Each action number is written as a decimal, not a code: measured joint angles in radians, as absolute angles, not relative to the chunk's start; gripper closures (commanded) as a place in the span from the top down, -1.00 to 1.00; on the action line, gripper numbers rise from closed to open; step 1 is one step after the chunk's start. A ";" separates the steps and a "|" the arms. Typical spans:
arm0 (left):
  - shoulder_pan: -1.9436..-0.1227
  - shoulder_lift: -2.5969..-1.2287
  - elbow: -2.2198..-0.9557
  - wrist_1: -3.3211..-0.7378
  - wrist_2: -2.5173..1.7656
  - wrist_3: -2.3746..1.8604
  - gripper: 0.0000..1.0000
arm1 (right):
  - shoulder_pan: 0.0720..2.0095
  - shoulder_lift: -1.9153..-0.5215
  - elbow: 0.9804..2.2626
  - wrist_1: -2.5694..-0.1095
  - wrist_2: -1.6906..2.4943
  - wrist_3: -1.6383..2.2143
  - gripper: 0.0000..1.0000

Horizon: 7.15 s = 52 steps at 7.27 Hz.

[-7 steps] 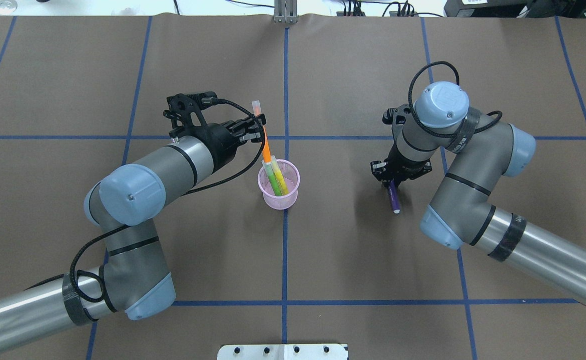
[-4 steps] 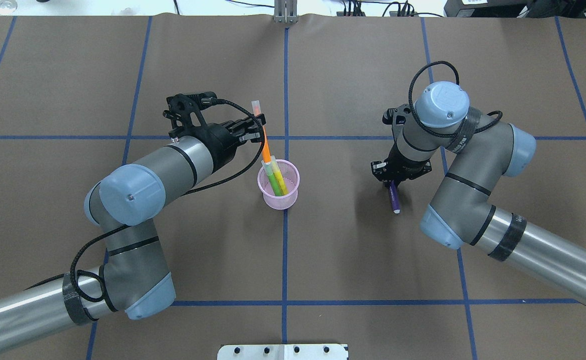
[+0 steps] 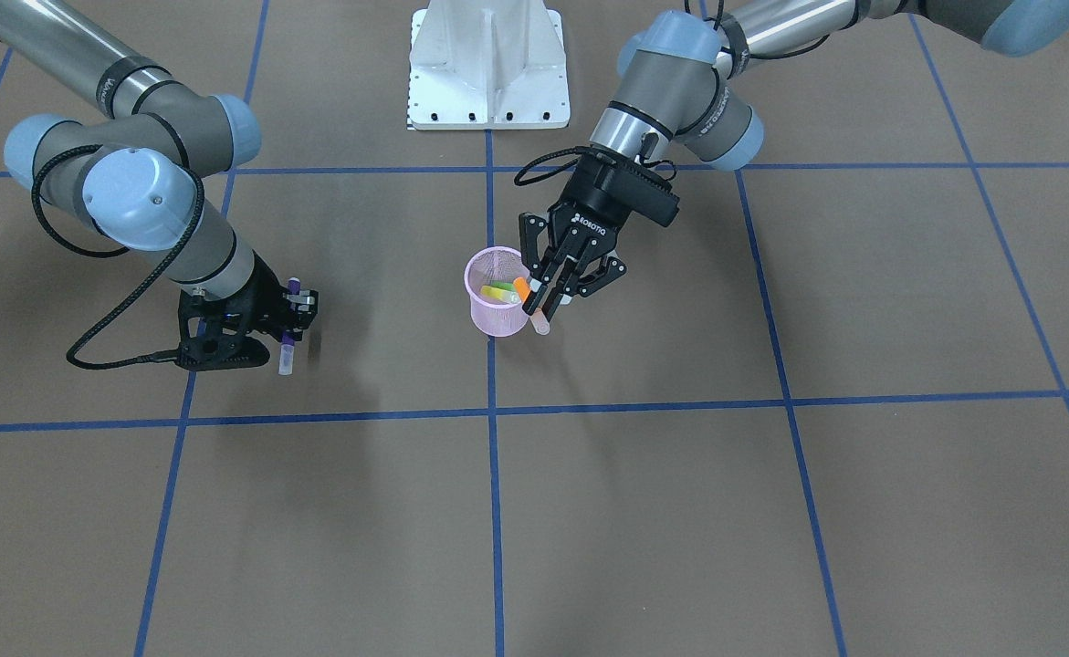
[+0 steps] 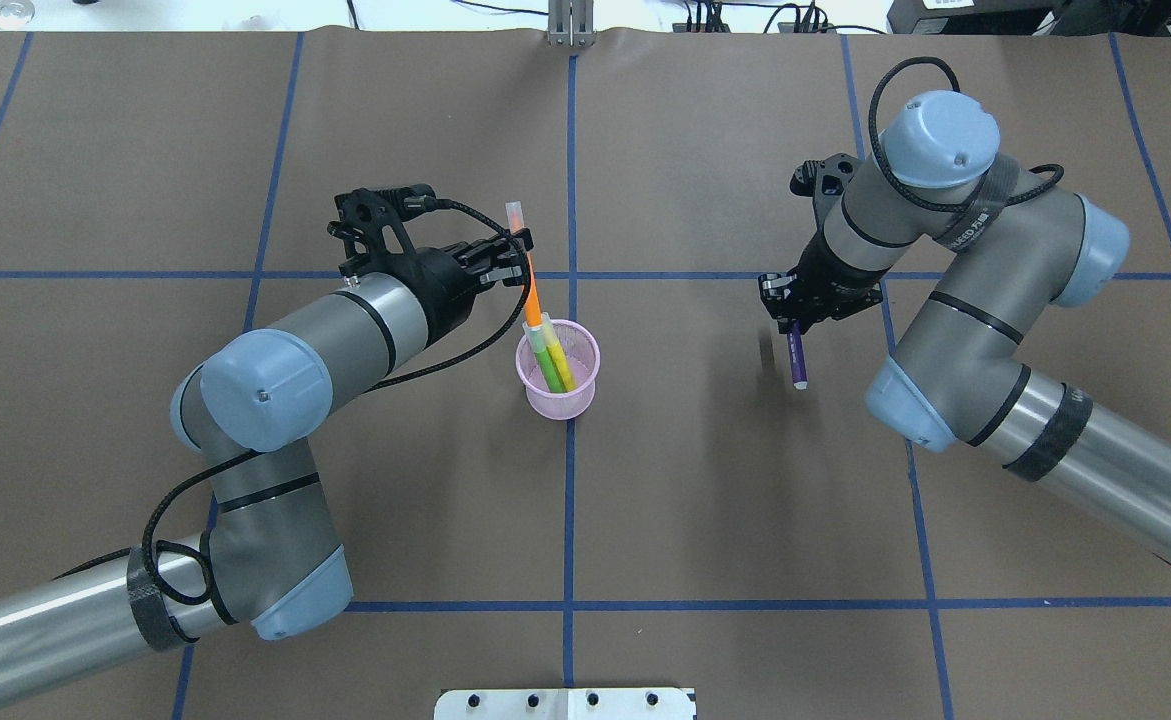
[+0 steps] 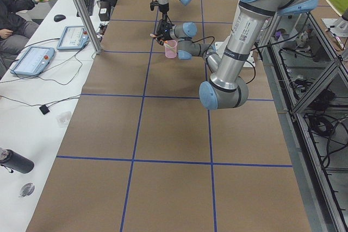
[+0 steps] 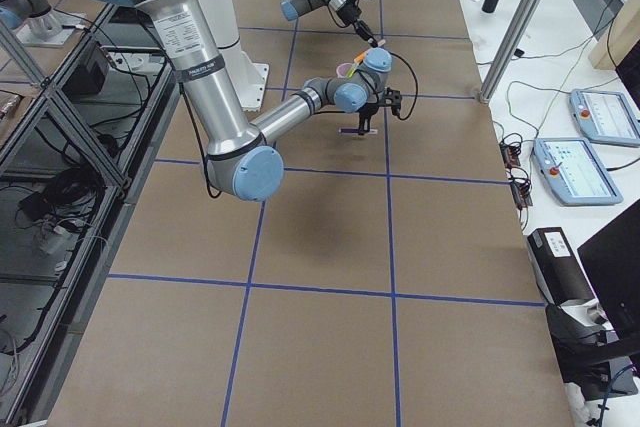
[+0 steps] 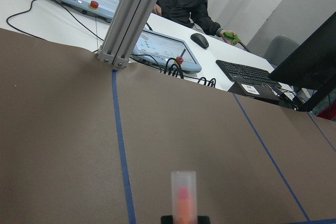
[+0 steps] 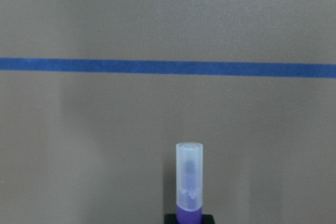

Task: Collect pens into pen holder
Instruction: 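Lower the orange marker into the cup while the right gripper lifts the purple marker, then carry the purple marker over the cup with the right gripper while the left arm withdraws, then lower the purple marker into the cup and open the right gripper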

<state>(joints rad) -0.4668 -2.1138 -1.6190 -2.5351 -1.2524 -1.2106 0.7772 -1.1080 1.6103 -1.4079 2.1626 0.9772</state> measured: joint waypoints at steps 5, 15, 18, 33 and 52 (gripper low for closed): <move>-0.440 -2.137 -1.608 -2.533 -1.252 -1.211 -1.00 | 0.794 -1.110 1.625 -1.410 2.175 0.977 -1.00; -0.416 -2.187 -1.462 -2.642 -1.224 -1.209 -1.00 | 0.818 -1.101 1.635 -1.410 2.192 0.977 -1.00; -0.411 -2.174 -1.462 -2.652 -1.223 -1.207 -1.00 | 0.820 -1.101 1.645 -1.411 2.192 0.977 -1.00; -0.877 -2.073 -1.695 -2.104 -2.055 -1.196 1.00 | 0.693 -1.089 1.810 -0.752 1.701 0.986 -1.00; -0.920 -2.064 -1.599 -2.181 -2.069 -1.167 1.00 | 0.327 -1.045 1.708 -0.681 1.208 0.867 1.00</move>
<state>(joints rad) -0.9197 -2.0637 -1.5993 -2.1814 -2.0688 -1.1669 0.3266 -1.0447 1.7079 -0.6815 1.2076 0.8668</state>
